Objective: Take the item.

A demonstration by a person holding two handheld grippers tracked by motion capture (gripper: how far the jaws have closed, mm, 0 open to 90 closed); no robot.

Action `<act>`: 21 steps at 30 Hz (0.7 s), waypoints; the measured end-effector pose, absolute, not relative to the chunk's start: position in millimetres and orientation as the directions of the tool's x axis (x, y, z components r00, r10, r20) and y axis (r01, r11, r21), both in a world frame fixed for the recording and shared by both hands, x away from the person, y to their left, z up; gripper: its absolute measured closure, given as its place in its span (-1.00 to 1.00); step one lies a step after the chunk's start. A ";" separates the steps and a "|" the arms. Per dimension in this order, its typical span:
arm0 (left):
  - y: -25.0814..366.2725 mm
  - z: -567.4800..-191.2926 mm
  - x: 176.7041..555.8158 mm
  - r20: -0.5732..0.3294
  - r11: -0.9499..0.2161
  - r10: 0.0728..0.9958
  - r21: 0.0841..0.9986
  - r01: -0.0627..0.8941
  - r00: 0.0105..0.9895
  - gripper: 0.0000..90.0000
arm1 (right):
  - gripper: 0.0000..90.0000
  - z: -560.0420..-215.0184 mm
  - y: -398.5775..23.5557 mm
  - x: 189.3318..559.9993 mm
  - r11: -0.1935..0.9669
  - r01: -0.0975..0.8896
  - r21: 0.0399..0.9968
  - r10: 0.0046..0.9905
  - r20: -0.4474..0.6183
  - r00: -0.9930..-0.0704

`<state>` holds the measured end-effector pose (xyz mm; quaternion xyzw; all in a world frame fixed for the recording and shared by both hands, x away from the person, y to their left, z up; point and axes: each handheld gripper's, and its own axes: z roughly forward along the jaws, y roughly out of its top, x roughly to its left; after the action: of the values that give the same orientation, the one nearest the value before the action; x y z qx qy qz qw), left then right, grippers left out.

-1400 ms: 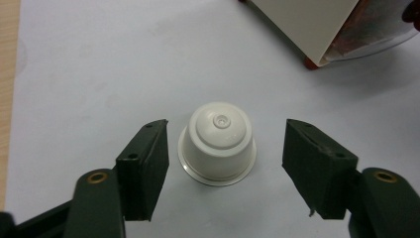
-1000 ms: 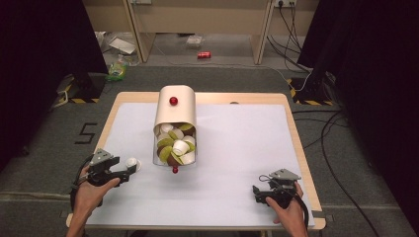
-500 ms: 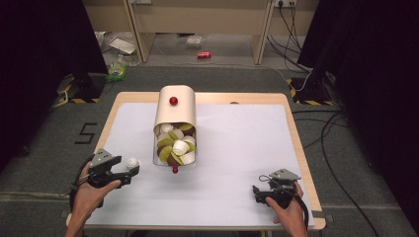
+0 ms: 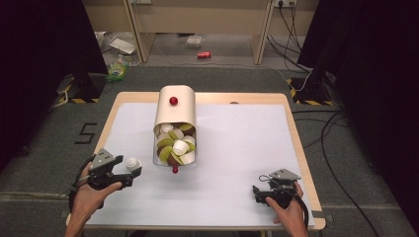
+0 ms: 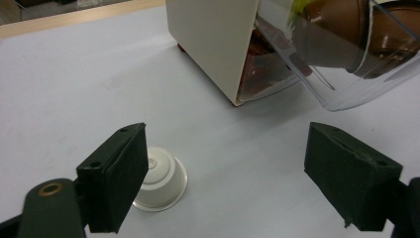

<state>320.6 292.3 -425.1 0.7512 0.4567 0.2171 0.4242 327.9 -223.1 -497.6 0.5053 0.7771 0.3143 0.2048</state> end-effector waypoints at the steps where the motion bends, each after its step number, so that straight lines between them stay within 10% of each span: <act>1: 291.8 -424.8 320.4 -0.060 -0.226 0.869 0.836 0.501 0.492 -0.63 | -0.99 -497.6 -223.1 327.9 0.292 0.657 0.695 0.914 0.000 -0.405; 21: 279.5 -416.0 313.3 -0.041 -0.251 0.848 0.847 0.468 0.528 -0.63 | -0.99 -497.6 -223.0 327.9 0.291 0.657 0.695 0.914 0.000 -0.405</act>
<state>313.3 279.5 -416.0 0.7597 0.4333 0.2197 0.4322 327.9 -223.0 -497.6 0.5055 0.7771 0.3143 0.2045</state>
